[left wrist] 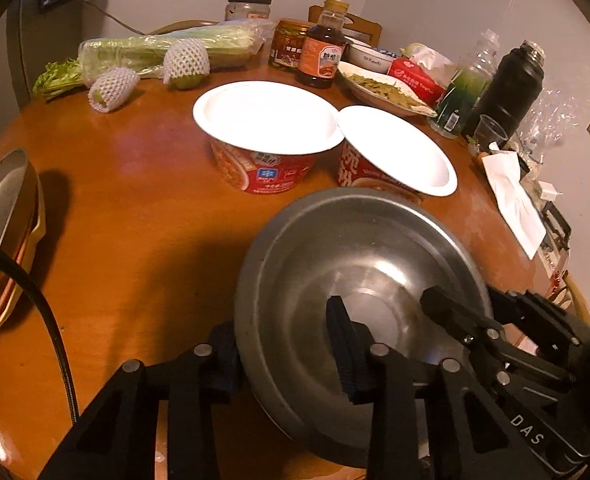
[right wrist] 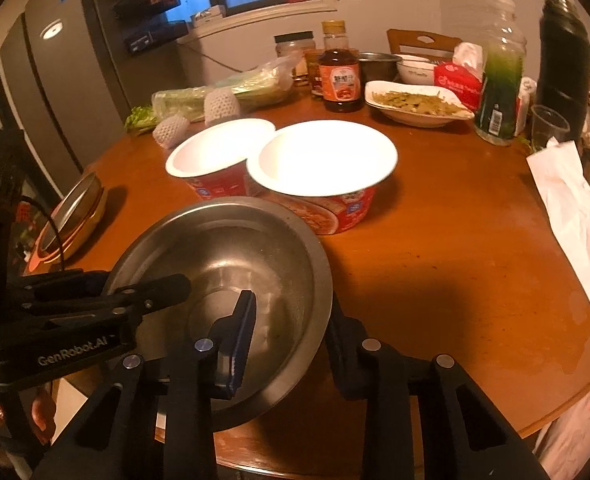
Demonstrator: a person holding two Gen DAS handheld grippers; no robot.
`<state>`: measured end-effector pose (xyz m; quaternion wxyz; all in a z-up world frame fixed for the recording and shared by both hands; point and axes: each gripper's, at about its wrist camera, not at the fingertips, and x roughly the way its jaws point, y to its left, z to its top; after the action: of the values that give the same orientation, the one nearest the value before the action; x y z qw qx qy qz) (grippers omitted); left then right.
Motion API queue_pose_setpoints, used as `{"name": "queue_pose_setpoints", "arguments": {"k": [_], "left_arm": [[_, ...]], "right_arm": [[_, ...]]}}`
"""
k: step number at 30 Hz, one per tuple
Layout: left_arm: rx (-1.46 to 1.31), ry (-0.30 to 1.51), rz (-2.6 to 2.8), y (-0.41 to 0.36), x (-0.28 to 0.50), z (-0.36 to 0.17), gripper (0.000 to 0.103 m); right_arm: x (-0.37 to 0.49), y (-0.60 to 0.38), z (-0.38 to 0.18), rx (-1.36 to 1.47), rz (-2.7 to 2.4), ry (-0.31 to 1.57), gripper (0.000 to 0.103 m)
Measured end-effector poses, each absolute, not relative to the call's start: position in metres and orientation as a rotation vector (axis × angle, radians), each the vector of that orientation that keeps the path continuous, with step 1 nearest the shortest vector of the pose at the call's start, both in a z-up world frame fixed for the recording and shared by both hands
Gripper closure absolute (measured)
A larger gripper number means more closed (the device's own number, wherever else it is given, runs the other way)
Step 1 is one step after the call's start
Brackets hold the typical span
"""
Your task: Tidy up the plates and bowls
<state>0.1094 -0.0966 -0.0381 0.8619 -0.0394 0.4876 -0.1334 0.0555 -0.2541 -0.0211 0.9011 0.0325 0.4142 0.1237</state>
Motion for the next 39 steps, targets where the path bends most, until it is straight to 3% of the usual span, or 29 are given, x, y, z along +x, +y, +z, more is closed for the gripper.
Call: {"name": "queue_pose_setpoints", "arguments": {"k": [39], "left_arm": [[-0.109, 0.998, -0.192, -0.029, 0.109, -0.034, 0.066]], "right_arm": [[0.076, -0.179, -0.024, 0.006, 0.337, 0.899, 0.068]]}}
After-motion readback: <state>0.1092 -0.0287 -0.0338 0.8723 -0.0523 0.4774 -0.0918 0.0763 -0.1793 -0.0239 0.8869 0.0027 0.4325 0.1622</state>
